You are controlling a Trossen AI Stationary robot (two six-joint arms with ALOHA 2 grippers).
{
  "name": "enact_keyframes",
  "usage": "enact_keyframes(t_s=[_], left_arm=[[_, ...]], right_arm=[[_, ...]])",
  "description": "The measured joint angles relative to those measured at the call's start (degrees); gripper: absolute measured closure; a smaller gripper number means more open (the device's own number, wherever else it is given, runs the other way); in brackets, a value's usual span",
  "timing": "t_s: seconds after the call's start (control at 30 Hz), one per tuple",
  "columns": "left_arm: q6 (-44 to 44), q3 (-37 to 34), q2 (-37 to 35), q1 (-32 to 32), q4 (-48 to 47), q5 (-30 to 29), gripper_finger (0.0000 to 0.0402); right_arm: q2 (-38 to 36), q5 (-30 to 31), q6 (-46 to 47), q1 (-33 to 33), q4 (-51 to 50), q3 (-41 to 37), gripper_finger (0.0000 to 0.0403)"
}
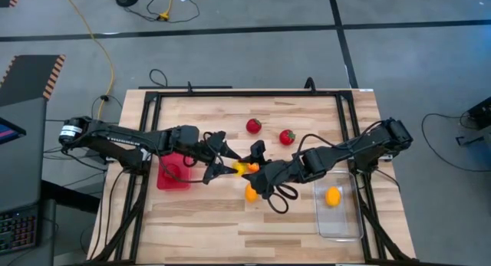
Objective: Sort produce into baskets
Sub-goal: Put the yellow lemon into the transparent bin
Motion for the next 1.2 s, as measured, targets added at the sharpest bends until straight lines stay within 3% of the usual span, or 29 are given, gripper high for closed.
enact_keyframes(t_s=[0.3,0.53,0.83,1.0,1.1,1.2], left_arm=[[0.0,0.0,0.0,0.1,-2.1,-0.2,0.0130],[5.5,0.0,0.0,0.2,-9.3,-0.7,0.0129],[17.9,0.0,0.0,0.2,-23.4,-17.2,0.0129],[18.8,0.0,0.1,0.3,-29.9,-26.1,0.0129],[13.4,0.0,1.0,1.0,-29.9,-28.0,0.0129],[17.7,0.0,2.5,1.9,-29.6,-27.2,0.0129]], right_arm=[[0.0,0.0,0.6,0.2,-1.1,0.0,0.0122],[0.0,0.0,11.6,-0.2,-7.7,0.0,0.0122],[0.0,0.0,30.4,-3.4,-10.8,0.0,0.0122],[0.0,0.0,32.1,-6.0,-10.7,0.0,0.0122],[0.0,0.0,32.1,-7.1,-10.2,0.0,0.0122],[0.0,-0.1,32.1,-7.7,-10.3,0.0,0.0122]])
